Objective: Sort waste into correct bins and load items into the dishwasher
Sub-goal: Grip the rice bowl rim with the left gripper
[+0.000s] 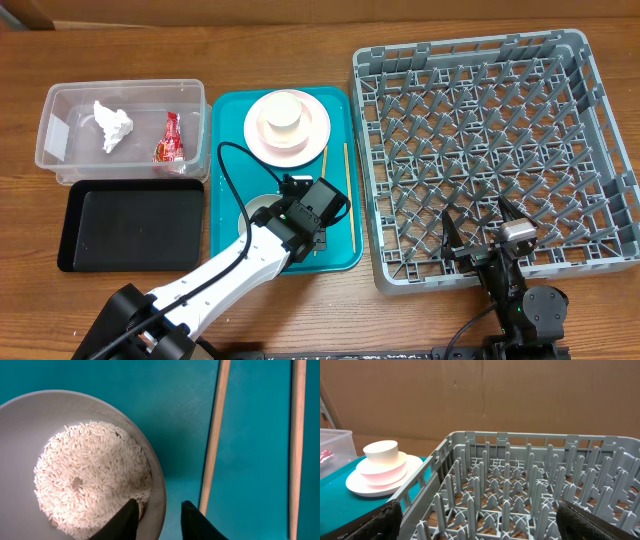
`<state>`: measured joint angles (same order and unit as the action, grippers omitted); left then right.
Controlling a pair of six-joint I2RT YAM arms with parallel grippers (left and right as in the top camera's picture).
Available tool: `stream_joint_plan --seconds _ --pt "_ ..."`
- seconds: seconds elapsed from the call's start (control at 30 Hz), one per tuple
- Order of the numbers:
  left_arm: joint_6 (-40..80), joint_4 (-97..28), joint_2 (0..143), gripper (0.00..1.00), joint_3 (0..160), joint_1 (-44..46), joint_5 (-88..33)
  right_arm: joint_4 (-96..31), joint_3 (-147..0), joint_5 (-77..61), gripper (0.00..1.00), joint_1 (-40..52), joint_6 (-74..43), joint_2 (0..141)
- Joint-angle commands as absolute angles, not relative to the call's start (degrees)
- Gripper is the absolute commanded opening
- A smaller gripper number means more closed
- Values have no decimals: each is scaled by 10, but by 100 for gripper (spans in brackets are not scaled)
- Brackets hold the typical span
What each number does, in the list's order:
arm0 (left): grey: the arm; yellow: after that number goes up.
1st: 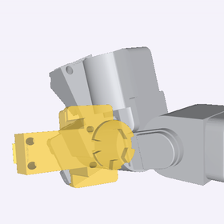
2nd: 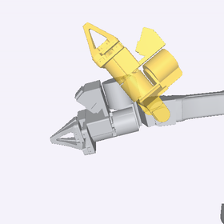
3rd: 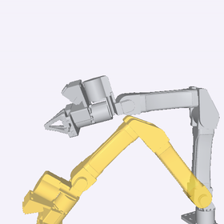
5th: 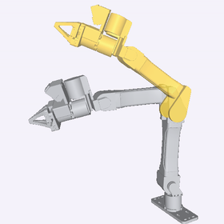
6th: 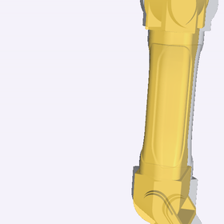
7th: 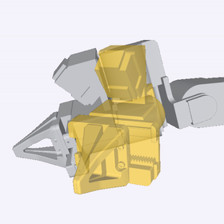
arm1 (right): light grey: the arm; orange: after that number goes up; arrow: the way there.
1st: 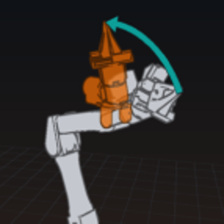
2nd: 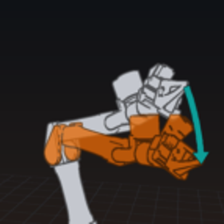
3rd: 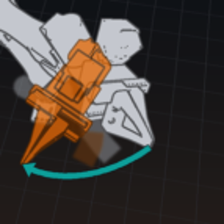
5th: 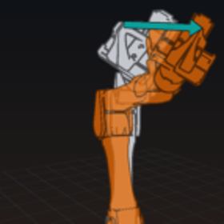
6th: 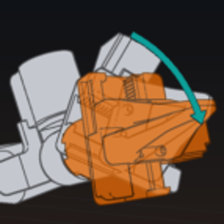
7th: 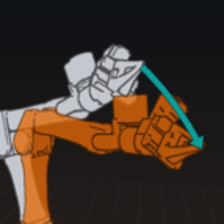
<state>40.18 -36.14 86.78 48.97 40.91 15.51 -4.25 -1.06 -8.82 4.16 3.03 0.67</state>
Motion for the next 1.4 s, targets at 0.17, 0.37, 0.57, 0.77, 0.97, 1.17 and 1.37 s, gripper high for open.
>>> stream_joint_plan --seconds 0.17,0.37,0.57,0.77,0.97,1.17,1.37 --pt "403 -359 869 26 484 409 169 -40 -4 -91 100 40 30 2" --pt "403 -359 869 25 484 409 169 -40 -4 -91 100 40 30 2" --pt "403 -356 875 23 484 409 166 -40 -4 -91 100 40 30 2" --pt "403 -355 888 21 484 409 162 -40 -4 -91 100 40 30 2" --pt "403 -352 888 20 484 409 163 -40 -4 -91 100 40 30 2" --pt "403 -353 888 18 484 409 163 -40 -4 -91 100 40 30 2" --pt "403 -353 888 17 484 409 163 -40 -4 -91 100 40 30 2"
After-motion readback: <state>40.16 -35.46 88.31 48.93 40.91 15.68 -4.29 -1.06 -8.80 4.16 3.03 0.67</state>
